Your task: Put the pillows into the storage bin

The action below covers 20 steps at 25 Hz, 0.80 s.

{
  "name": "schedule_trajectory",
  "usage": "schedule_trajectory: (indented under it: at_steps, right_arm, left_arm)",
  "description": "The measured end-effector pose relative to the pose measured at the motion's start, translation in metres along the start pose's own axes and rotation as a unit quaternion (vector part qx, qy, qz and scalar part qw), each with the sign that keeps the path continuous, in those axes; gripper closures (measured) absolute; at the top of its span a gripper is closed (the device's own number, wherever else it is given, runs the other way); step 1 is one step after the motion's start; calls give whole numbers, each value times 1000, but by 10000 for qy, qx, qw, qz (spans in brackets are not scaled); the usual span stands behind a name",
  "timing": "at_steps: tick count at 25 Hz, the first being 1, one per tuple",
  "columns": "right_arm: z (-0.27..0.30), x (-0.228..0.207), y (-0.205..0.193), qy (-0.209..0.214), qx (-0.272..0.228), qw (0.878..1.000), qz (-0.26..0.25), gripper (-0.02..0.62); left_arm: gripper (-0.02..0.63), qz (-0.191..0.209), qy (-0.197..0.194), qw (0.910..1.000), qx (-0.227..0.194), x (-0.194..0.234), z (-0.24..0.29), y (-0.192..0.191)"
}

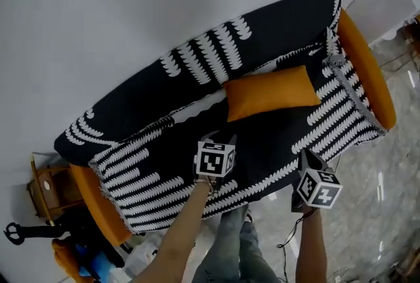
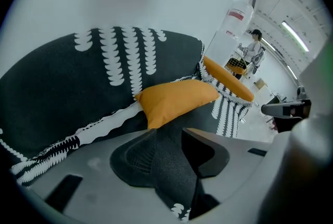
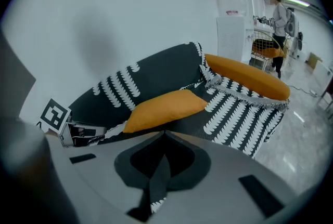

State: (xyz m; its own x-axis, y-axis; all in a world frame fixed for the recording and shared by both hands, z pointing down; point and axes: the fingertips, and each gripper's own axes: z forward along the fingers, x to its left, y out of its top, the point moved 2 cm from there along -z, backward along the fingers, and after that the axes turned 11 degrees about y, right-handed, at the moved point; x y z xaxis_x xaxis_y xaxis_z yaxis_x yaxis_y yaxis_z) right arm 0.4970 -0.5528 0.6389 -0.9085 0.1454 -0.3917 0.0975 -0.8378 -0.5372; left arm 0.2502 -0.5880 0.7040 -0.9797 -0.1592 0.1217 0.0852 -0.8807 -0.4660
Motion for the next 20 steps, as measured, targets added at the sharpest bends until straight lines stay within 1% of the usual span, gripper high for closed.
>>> schedule_trajectory:
  at_steps: [3, 8, 10, 13, 20]
  right_arm:
    - [16, -14, -13, -65, 123, 9998, 143, 594]
    - [45, -33, -20, -123, 167, 9994, 276, 594]
    - [48, -34, -26, -160, 280, 9988, 362, 594]
    - [52, -36, -33, -205, 452, 9979, 412, 594]
    - [76, -41, -52, -147, 524, 9977, 409, 594]
  left_arm:
    - [463, 62, 41, 9999, 110, 4, 27, -5]
    - [463, 88, 217, 9997, 36, 11, 68, 6]
    - [463, 56, 240, 9996, 118, 14, 78, 5]
    - [463, 0, 210, 9994, 287, 18, 89, 1]
    - [463, 232, 102, 9991, 344, 27, 117, -9]
